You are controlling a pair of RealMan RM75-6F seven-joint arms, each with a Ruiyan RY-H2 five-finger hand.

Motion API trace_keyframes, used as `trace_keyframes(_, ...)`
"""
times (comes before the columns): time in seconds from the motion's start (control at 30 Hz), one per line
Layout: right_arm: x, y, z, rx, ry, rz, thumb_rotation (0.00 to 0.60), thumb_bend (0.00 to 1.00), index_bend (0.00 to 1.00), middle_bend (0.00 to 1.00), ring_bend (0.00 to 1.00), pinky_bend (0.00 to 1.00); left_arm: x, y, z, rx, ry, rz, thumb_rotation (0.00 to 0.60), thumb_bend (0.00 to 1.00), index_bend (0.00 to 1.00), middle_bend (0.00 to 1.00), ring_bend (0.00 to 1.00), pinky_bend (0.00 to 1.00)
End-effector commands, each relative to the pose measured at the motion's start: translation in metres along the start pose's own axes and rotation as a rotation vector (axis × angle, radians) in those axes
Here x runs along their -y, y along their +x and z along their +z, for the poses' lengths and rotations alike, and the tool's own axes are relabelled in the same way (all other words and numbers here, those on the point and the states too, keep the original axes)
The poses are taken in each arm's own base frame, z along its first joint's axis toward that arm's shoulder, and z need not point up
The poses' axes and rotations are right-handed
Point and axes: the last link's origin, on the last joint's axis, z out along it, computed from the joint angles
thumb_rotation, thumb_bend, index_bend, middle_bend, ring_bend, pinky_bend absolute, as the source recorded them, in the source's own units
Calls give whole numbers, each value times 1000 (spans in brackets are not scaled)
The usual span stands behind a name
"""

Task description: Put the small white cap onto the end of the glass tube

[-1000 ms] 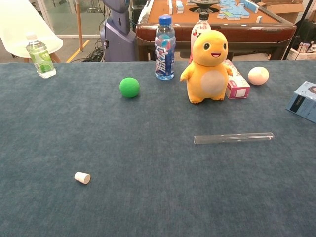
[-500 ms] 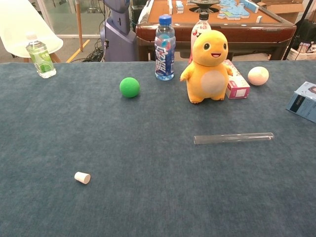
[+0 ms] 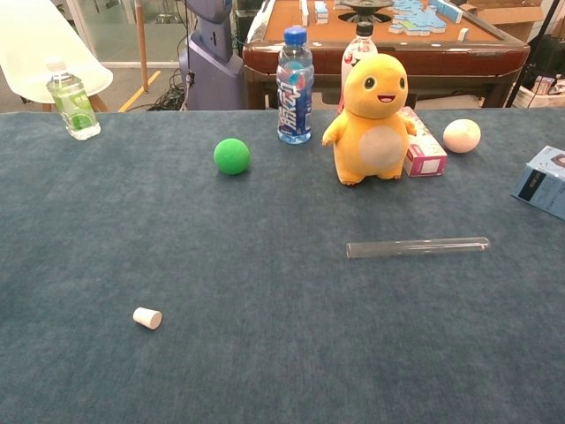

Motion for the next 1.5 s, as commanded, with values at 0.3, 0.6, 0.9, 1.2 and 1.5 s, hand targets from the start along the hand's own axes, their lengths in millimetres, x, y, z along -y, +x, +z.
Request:
trace_keyframes(0.3, 4, 6, 9, -8, -6, -19, 600, 183, 86, 203, 56, 60, -34, -6, 43, 314, -311, 79, 600, 529, 309, 966, 1000, 930)
trace_keyframes(0.6, 5, 1, 13, 14, -18, -26, 600, 183, 86, 214, 71, 60, -59, -29, 58, 511, -425, 156, 600, 635, 265, 1000, 1000, 971)
trace_keyframes(0.9, 5, -5, 17, 34, -23, -26, 600, 183, 86, 215, 76, 60, -84, -52, 58, 612, -496, 217, 600, 646, 207, 1000, 1000, 973)
trace_keyframes(1.2, 3, -6, 18, 36, -30, -23, 600, 183, 86, 215, 78, 60, -106, -68, 62, 636, -553, 243, 600, 646, 175, 1000, 1000, 973)
trace_keyframes(1.5, -3, -7, 14, 33, -49, -17, 600, 183, 86, 215, 78, 60, -108, -80, 64, 646, -549, 273, 600, 646, 175, 1000, 1000, 973)
